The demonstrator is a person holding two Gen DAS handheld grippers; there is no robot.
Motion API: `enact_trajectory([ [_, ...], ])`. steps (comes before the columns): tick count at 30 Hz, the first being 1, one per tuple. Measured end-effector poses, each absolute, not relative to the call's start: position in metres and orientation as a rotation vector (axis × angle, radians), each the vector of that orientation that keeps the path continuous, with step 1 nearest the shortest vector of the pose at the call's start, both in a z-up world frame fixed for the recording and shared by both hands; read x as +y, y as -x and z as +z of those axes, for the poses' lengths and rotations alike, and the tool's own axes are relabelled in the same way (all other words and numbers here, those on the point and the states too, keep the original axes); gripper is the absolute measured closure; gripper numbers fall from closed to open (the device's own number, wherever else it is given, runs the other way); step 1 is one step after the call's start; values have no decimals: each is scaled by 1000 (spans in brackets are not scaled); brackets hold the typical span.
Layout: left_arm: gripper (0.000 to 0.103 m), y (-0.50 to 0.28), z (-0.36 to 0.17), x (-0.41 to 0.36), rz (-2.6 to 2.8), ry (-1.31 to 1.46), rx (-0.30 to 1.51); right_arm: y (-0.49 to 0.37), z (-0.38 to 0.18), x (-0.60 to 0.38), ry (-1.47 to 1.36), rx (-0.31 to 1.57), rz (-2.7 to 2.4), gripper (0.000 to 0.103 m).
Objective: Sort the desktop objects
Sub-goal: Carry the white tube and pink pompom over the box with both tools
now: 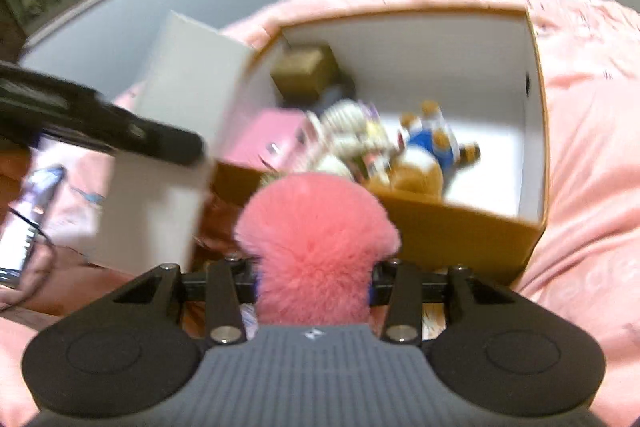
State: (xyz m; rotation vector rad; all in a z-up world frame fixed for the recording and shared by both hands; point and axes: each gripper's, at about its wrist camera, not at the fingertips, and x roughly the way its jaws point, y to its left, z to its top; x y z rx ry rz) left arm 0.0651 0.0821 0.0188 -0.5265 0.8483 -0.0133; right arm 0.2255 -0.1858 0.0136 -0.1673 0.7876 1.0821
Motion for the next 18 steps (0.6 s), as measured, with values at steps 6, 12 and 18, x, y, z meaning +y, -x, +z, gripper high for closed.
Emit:
enact_trajectory([
  [6,70,-74,32,79,-15,498,807,-229,48,-178,123,702,1113,59],
  [12,70,-89,42,80,2,472,758,-249,72,-160,156,605,1100,59],
  [18,70,-104,52,95,46,438,723,-275,83,-130,189,575,1082,59],
])
